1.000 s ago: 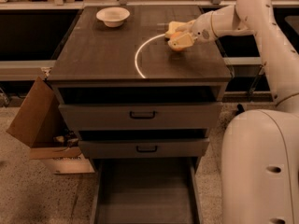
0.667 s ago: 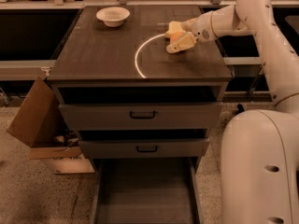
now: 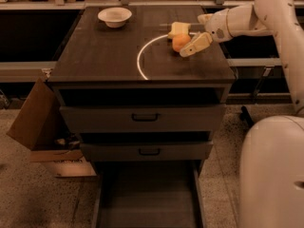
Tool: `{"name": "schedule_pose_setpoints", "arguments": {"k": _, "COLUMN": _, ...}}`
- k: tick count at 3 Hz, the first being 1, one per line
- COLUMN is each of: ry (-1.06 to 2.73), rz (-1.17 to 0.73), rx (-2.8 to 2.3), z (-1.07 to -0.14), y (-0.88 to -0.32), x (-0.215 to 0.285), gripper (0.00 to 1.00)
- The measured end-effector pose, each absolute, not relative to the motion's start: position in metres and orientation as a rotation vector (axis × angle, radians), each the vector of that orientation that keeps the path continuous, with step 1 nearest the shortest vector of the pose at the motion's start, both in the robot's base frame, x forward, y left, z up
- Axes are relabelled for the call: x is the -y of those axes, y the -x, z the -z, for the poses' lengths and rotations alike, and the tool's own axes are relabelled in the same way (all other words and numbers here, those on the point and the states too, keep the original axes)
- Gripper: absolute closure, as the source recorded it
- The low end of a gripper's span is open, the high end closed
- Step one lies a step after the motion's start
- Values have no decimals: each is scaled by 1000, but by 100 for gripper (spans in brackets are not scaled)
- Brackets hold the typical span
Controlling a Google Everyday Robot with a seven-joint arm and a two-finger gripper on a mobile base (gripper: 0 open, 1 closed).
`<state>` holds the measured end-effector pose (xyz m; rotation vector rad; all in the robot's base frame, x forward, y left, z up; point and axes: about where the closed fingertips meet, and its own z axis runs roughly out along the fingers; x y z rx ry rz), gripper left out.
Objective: Pick orange from bottom drawer and place on counter
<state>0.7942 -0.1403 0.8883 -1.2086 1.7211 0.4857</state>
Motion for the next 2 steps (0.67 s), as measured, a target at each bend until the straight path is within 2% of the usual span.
{"name": "schedule_pose_setpoints", "arguments": {"k": 1, "ry": 1168, "rz": -477, "rx": -1723, "z": -899, "y": -744, "x": 185, "gripper": 0}}
{"name": "schedule_pose_setpoints", "arguments": {"k": 2, "ry": 1168, "rz": -477, "rx": -1723, "z": -899, "y": -744, "x": 185, "gripper": 0}}
